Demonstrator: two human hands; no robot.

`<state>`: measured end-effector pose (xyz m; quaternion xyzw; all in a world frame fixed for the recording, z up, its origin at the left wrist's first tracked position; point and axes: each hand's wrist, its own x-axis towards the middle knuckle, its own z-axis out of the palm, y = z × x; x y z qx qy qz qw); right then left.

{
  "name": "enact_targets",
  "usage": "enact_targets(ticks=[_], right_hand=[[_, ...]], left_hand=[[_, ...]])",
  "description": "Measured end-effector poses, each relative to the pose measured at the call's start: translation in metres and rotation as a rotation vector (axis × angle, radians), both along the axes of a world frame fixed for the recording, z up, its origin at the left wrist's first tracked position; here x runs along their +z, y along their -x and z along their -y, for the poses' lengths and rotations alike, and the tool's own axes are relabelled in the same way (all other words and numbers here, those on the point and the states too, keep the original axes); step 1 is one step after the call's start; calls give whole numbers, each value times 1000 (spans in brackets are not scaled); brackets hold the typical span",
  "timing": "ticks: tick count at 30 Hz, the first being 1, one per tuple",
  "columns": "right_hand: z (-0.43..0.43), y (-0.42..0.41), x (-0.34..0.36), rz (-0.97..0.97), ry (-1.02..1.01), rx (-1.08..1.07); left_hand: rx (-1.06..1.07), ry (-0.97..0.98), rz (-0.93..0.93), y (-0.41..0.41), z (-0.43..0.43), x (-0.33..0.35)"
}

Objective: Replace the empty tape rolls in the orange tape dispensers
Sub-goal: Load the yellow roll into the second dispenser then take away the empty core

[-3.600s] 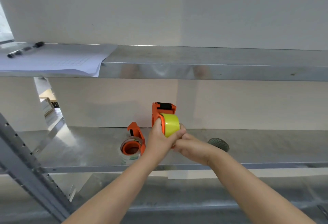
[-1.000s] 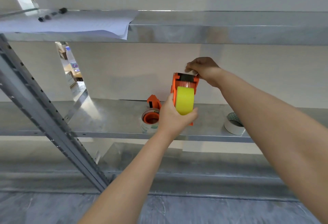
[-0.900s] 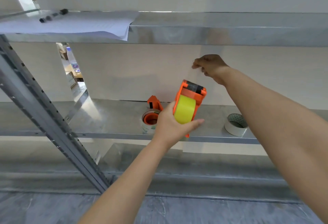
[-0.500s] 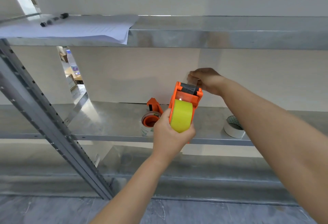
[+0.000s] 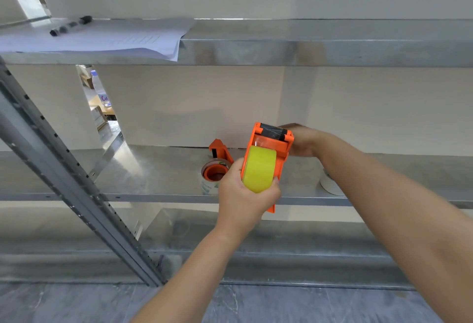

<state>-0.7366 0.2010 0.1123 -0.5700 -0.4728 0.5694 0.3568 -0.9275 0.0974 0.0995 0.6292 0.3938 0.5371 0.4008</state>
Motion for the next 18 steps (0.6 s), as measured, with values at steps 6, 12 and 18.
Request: enact_targets(ticks=[6, 12, 18], right_hand=[[12, 5, -25, -301, 212, 56], [30, 13, -49, -561, 144, -55], [54, 21, -92, -762, 141, -260]], left_hand=[[-28, 2, 14, -2, 2, -4], [-60, 91, 14, -6, 5, -18], [-32, 244, 148, -19, -8, -33]])
